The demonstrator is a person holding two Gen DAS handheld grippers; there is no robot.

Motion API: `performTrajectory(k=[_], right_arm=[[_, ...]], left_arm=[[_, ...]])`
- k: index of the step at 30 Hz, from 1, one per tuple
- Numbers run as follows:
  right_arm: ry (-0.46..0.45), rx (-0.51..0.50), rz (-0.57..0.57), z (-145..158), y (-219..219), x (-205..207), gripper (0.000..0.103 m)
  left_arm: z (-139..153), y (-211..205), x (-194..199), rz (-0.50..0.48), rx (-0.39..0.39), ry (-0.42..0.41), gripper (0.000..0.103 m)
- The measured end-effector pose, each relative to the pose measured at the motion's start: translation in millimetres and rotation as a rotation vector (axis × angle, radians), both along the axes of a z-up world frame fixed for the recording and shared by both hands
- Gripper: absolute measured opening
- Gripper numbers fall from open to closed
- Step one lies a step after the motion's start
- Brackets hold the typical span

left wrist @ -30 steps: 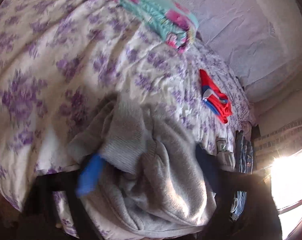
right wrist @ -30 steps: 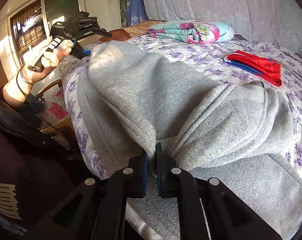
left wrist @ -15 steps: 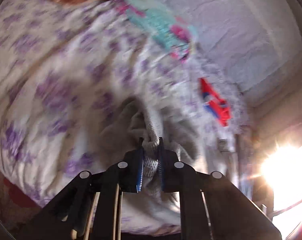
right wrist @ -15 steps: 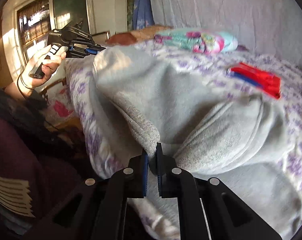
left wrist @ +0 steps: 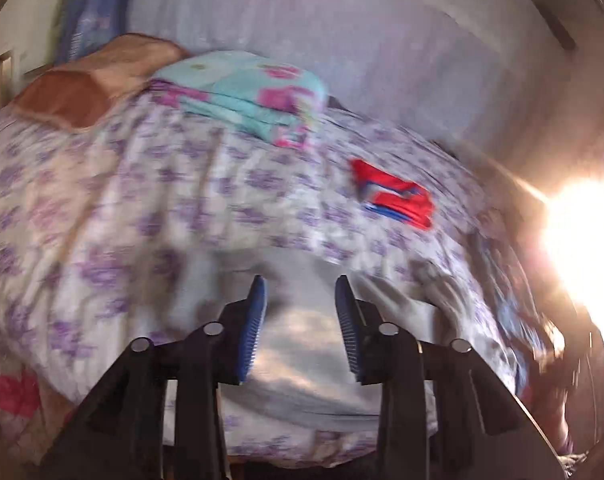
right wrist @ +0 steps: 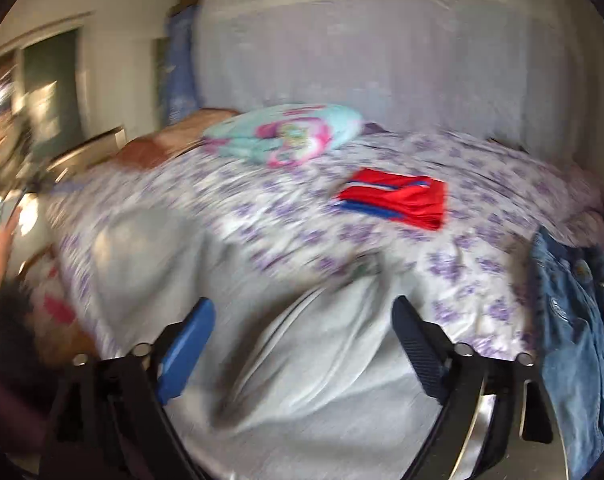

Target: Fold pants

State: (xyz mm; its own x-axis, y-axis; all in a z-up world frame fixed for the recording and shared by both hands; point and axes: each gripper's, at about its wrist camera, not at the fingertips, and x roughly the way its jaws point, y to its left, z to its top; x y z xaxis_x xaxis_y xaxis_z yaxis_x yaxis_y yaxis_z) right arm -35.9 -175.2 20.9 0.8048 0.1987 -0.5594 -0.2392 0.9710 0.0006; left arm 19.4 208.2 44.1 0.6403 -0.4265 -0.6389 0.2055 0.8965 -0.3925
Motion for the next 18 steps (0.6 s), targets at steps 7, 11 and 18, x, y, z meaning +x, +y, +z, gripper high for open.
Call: performTrajectory(k=[7,11,18], right_arm=[[0.366,-0.39,-0.254,-95,46,118,0.012],[0.196,-0.251,-0.317,-70,14,63,0.011],[-0.056,0.284,-0.562,-90,-77,-123,0.016]], left_arm=[[-102,-106,28,-0.257,0.069,0.244,0.037],[-134,-86,31,-0.259,0.005,0.314,0.031],[-130,-66,32,-0.287,-0.042,0.317,0.031]])
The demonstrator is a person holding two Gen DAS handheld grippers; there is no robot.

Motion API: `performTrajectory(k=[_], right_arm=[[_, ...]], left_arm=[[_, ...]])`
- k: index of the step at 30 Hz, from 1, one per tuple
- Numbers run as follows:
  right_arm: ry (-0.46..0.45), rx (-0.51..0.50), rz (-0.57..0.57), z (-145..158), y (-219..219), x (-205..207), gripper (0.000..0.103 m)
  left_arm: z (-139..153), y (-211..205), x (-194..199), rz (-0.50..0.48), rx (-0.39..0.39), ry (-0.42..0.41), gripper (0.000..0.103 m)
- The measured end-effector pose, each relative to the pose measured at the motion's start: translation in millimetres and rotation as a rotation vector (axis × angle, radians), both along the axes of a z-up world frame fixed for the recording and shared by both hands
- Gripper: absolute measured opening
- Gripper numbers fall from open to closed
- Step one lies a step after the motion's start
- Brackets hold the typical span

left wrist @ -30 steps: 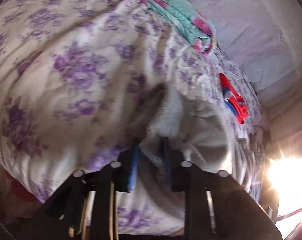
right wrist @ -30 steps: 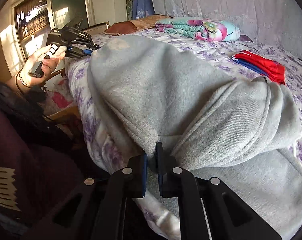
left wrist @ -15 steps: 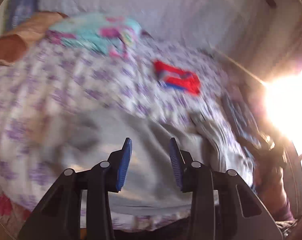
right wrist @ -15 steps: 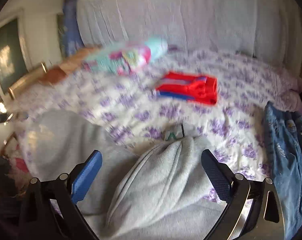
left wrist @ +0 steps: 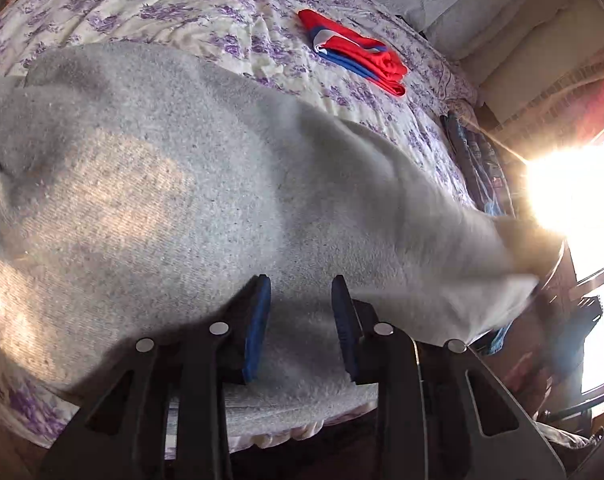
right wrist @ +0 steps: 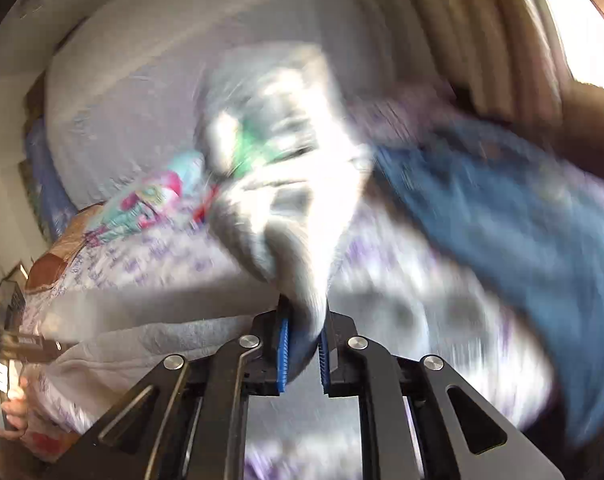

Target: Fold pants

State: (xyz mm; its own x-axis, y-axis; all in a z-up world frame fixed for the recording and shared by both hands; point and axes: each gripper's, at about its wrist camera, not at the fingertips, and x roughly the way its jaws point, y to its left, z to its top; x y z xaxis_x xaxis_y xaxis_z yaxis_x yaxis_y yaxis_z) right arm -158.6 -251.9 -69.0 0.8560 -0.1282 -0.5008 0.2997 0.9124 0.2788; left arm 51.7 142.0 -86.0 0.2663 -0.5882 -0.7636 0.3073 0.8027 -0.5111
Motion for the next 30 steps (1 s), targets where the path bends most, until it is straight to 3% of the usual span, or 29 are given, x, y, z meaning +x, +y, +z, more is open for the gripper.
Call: performTrajectory(k=[2,4,5,6,7,9,13,14,15,16,17,18,20,23,25,26,29,30], right_arm=[[0.08,0.111,-0.005,-45,-11,-6,0.021],[-0.007,0.2,0.018,-51,-23,-19,0.029],[-0.017,0.204,0.009,-46,-25,-23,0.048],[-0.032,0.178,-0.02,-35,-26,-29,0.076],[-0.056,0.148,-0.044,-27,-28,-34,0.083],[-0.092,0.138,-0.06,-12,-39,-43,0.085],[-0.061,0.25,-0.084,-9,-81,-39,0.093],[-0.027,0.278,-0.1,-16,-94,-39,0.093],[0.001,0.328,-0.11,-23,-105,-33,0.076],[0.011,0.372,-0.089,-31,-114,-31,0.051],[0.027,0.393,-0.054,-34,-120,-23,0.005],[0.031,0.392,-0.035,-30,-122,-15,0.006],[-0.049,0.381,0.021,-7,-122,-13,0.006],[-0.291,0.313,0.183,50,-107,-28,0.006],[-0.344,0.254,0.196,59,-107,-36,0.006],[-0.314,0.296,0.192,45,-115,-31,0.006],[-0.064,0.412,0.081,-40,-142,-6,0.006],[-0.031,0.445,0.058,-64,-147,-7,0.007]], left_arm=[[2,-6,-3,-0.01,0.01,0.0,0.031],[8,-6,-3,-0.015,0.023,-0.004,0.031],[12,-3,-5,-0.013,0.031,-0.011,0.033],[17,1,-8,-0.009,0.037,-0.021,0.034],[24,7,-12,0.004,0.04,-0.036,0.039],[34,22,-18,0.04,0.038,-0.064,0.045],[43,55,-22,0.139,0.024,-0.096,0.049],[42,62,-21,0.162,0.031,-0.095,0.05],[40,66,-18,0.172,0.027,-0.09,0.05],[38,67,-15,0.172,0.026,-0.088,0.05],[35,66,-9,0.182,0.038,-0.091,0.05],[33,66,-3,0.189,0.044,-0.09,0.05],[30,66,6,0.201,0.032,-0.074,0.049],[35,71,10,0.231,0.041,-0.095,0.049],[39,77,8,0.245,0.04,-0.115,0.049],[40,82,7,0.251,0.034,-0.118,0.049],[40,102,1,0.266,-0.015,-0.104,0.049],[40,107,-2,0.264,-0.036,-0.093,0.049]])
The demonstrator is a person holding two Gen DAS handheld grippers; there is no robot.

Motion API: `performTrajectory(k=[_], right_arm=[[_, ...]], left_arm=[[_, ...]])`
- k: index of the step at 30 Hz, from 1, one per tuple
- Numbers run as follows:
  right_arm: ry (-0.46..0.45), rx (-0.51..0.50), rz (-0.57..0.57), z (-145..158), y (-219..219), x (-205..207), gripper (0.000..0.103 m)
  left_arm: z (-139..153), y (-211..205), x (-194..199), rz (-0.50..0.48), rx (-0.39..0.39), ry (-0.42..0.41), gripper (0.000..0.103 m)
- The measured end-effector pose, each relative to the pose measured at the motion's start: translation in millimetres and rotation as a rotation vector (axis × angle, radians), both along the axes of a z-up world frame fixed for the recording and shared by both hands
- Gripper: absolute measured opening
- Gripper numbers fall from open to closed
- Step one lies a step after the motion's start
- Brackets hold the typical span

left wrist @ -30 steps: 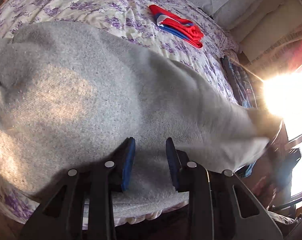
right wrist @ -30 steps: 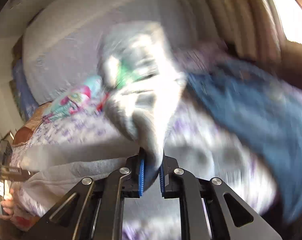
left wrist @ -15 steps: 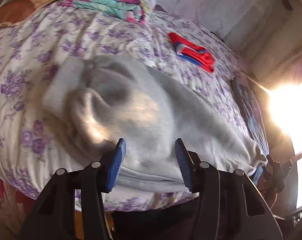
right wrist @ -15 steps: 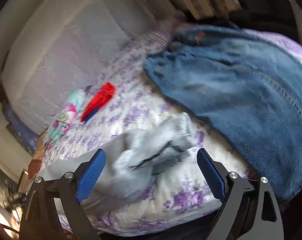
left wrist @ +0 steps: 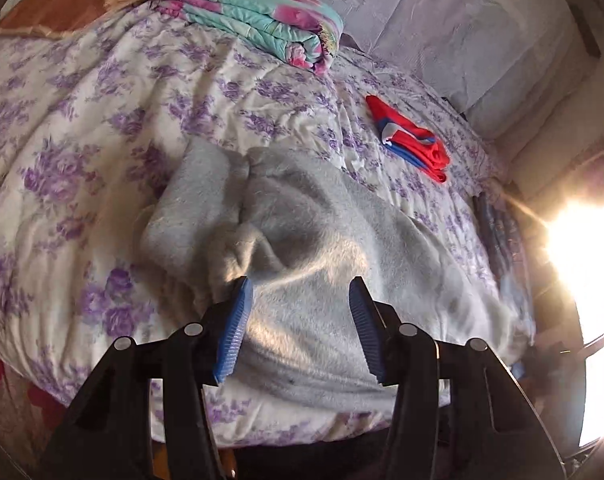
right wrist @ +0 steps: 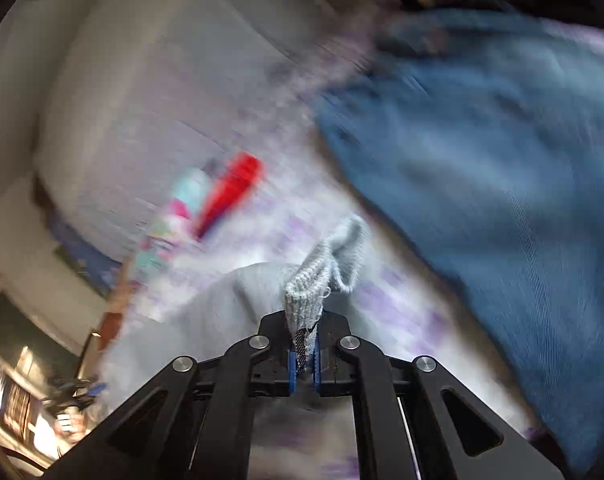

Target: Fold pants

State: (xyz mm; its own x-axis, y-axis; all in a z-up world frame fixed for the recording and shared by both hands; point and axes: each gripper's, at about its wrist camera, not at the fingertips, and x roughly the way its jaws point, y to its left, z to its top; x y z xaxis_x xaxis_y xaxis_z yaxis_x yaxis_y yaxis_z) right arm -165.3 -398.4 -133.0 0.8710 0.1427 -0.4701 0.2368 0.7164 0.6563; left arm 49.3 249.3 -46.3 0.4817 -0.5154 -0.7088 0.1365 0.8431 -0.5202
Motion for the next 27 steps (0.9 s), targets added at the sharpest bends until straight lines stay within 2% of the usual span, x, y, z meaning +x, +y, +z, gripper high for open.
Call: performTrajectory(k=[1,4,7,9,11,13,14,16,17,18,20,22,24,25,27], right_arm=[[-0.02,0.027,0.002,-10,-2,-4,0.007],[-0.059,0.0,-0.001,-5,4,-10,0.008],[-0.044,-0.031,0.001,-5,7,-5,0.009],[-0.047,-0.028,0.007,-6,9,-3,0.009],[-0.051,-0.021,0.008,-6,7,-3,0.01],[-0.052,-0.017,0.008,-8,0,-1,0.01],[-0.051,-0.02,0.01,-9,0,-1,0.01],[-0.05,-0.024,0.012,-9,0,-2,0.01],[-0.052,-0.025,0.014,-8,0,-2,0.01],[-0.054,-0.027,0.017,-7,1,-5,0.01],[-0.051,-0.037,0.029,-8,3,-8,0.01],[-0.038,-0.04,0.034,-13,2,-10,0.011],[-0.032,-0.067,0.044,-12,4,-12,0.017],[-0.022,-0.092,0.048,-9,6,-13,0.02],[0.009,-0.172,0.018,3,6,-23,0.041]], left_arm=[[1,3,-5,-0.003,-0.009,0.003,0.049],[7,-1,-22,-0.012,0.045,-0.002,0.051],[7,-5,-32,0.007,0.109,0.016,0.056],[1,-7,-31,-0.002,0.062,0.025,0.058],[-8,-16,-23,-0.009,0.053,0.04,0.058],[-19,-26,-12,-0.009,0.09,0.048,0.057],[-25,-26,-7,0.024,0.118,0.051,0.042],[-28,-15,-2,0.077,0.12,0.06,0.014],[-26,-4,-2,0.099,0.088,0.062,0.011],[-23,4,-5,0.123,0.102,0.049,0.011],[-22,6,-12,0.134,0.184,0.027,0.011],[-29,4,-16,0.139,0.222,0.037,0.014],[-32,3,-22,0.149,0.253,0.022,0.017],[-31,7,-23,0.164,0.25,0.023,0.021],[-29,13,-24,0.167,0.233,0.042,0.024]])
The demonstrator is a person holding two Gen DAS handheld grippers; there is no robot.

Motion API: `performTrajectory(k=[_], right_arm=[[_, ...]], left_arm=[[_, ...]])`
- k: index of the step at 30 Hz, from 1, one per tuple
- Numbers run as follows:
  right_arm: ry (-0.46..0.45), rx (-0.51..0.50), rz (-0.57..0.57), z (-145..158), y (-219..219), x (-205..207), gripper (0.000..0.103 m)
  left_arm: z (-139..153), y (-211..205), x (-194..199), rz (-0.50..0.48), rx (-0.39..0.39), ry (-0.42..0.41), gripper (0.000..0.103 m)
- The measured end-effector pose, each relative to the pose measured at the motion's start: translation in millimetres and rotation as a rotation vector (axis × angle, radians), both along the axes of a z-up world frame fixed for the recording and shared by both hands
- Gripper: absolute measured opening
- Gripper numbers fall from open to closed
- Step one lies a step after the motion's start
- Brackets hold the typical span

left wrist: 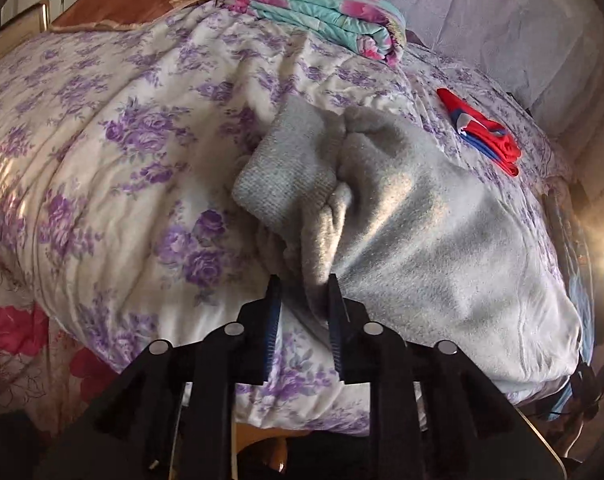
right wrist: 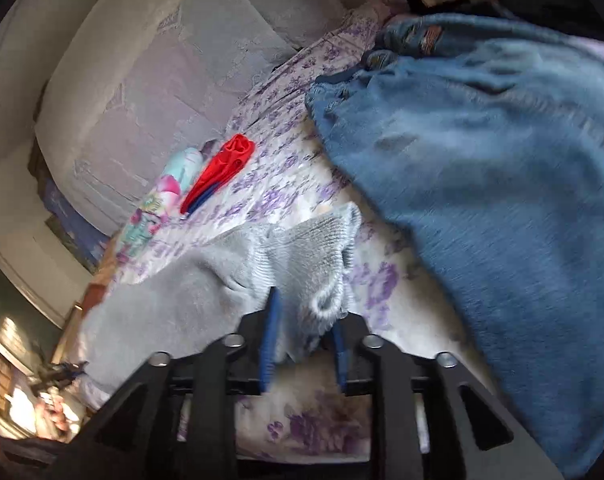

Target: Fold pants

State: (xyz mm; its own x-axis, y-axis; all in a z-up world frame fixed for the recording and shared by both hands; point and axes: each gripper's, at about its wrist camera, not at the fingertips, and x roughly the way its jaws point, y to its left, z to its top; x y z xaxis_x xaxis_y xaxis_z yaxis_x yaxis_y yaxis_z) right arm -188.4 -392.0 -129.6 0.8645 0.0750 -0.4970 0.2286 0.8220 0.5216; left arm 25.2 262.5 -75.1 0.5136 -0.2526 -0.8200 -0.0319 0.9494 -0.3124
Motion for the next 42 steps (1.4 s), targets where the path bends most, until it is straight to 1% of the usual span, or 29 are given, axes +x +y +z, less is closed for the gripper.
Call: performTrajectory(k=[1,3,4,5,6,7,8,9,10,11,12,14,16,17,18,20,23,25,27,29,30,31,32,34,36,38,40,41,42], right_arm=[[0.0,-0.048,-0.041,9,-1,-9,0.043],[-0.057,-0.104,-0.091,34,-4,-32,0.044],[-0.089,-0.12,-0.096,49,-4,-40,0.044],[-0.101,-0.14,-0.089,62,-1,-41,0.044],[-0.101,-0.175,-0.056,79,7,-34,0.047],[-0.092,-0.196,-0.008,91,17,-21,0.048],[-0.083,-0.205,0.075,105,33,1,0.052],[-0.077,-0.194,0.148,113,47,24,0.059],[-0.076,-0.169,0.233,120,62,49,0.062],[-0.073,-0.134,0.323,124,79,76,0.066],[-0.051,-0.09,0.426,125,101,113,0.066],[-0.003,-0.03,0.564,121,137,172,0.066],[0.083,0.031,0.665,107,170,235,0.066],[0.143,0.076,0.704,95,182,266,0.066],[0.192,0.121,0.721,83,189,287,0.066],[0.314,0.243,0.766,57,205,329,0.066],[0.431,0.322,0.873,36,232,357,0.066],[0.467,0.324,0.943,32,252,362,0.063],[0.526,0.289,0.999,27,274,367,0.056],[0.611,0.21,0.977,19,286,373,0.045],[0.635,0.198,0.968,17,287,376,0.039],[0.656,0.172,0.953,18,287,378,0.039],[0.667,0.166,0.943,19,285,380,0.04],[0.711,0.196,0.946,17,280,381,0.04],[0.748,0.176,0.963,12,283,380,0.04],[0.737,0.202,0.975,5,292,387,0.04],[0.655,0.26,1.024,7,303,397,0.025],[0.611,0.234,1.023,10,309,403,0.022],[0.569,0.207,1.008,12,311,408,0.012]], left_arm=[[3,2,-2,-0.001,0.003,0.007,0.024],[19,0,-12,-0.021,0.038,0.008,0.024],[31,-4,-16,-0.025,0.06,-0.011,0.022],[52,-9,-22,-0.038,0.082,-0.048,0.02],[66,-13,-23,-0.058,0.073,-0.076,0.02],[81,-21,-24,-0.086,0.063,-0.111,0.021],[96,-38,-23,-0.13,0.059,-0.153,0.024],[104,-55,-20,-0.173,0.052,-0.181,0.029],[107,-75,-16,-0.219,0.052,-0.2,0.044],[103,-99,-11,-0.266,0.059,-0.203,0.053],[90,-126,-3,-0.324,0.059,-0.179,0.053],[56,-162,7,-0.409,0.092,-0.113,0.053],[13,-180,17,-0.435,0.159,-0.019,0.053],[-11,-177,21,-0.432,0.159,0.034,0.053],[-20,-169,20,-0.432,0.128,0.031,0.052],[-17,-163,12,-0.443,0.129,0.013,0.047],[-13,-153,6,-0.454,0.11,0.043,0.045],[-12,-147,4,-0.46,0.095,0.065,0.044],[-11,-146,7,-0.467,0.081,0.093,0.044],[-10,-143,9,-0.465,0.06,0.113,0.042],[-11,-141,8,-0.463,0.048,0.121,0.042],[-11,-140,9,-0.46,0.037,0.127,0.042],[-11,-139,9,-0.459,0.035,0.129,0.042],[-11,-140,7,-0.464,0.046,0.121,0.042],[-11,-141,6,-0.466,0.049,0.117,0.042],[-11,-141,7,-0.468,0.049,0.121,0.042],[-11,-141,7,-0.466,0.048,0.114,0.042],[-12,-143,11,-0.465,0.053,0.114,0.042],[-12,-143,11,-0.465,0.056,0.111,0.042]])
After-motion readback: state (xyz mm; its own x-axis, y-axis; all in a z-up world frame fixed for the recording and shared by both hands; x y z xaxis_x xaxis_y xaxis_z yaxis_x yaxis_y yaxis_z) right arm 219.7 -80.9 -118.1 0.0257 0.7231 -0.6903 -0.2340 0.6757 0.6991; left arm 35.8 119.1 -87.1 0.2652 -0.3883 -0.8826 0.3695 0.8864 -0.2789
